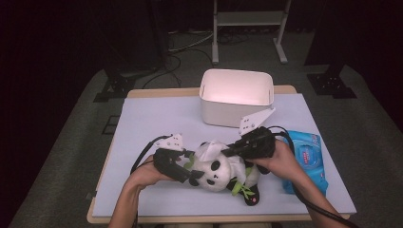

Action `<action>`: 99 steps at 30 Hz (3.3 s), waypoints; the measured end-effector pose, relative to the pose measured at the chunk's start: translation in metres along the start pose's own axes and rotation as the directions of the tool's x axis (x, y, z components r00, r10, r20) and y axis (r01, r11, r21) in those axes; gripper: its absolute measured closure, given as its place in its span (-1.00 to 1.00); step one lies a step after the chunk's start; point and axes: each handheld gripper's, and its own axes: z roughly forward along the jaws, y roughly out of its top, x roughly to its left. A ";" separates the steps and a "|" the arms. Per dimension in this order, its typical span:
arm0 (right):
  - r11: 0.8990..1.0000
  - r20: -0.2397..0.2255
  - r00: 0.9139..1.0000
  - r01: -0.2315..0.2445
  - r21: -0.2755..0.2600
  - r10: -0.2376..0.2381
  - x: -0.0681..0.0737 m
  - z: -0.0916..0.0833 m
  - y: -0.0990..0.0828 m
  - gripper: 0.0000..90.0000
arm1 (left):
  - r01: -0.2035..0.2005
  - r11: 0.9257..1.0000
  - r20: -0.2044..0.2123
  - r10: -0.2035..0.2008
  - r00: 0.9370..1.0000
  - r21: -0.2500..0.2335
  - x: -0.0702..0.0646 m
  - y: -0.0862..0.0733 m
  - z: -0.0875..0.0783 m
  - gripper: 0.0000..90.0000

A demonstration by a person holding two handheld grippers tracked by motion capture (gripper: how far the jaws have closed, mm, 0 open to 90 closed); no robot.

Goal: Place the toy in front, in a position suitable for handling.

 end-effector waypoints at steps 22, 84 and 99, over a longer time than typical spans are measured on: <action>0.998 -0.014 0.999 -0.048 0.037 0.049 0.004 0.004 -0.032 0.88 | 0.094 0.995 0.027 -0.095 0.995 0.041 -0.003 0.007 0.007 -0.82; 0.997 0.038 0.997 -0.073 -0.010 0.073 0.008 -0.030 -0.060 0.86 | -0.003 0.998 -0.032 0.005 0.999 0.058 -0.003 -0.005 0.020 -0.58; 0.993 0.055 0.992 -0.115 -0.031 0.116 0.007 -0.055 -0.079 0.86 | -0.018 0.999 -0.048 0.020 0.999 0.038 -0.002 -0.005 0.016 -0.49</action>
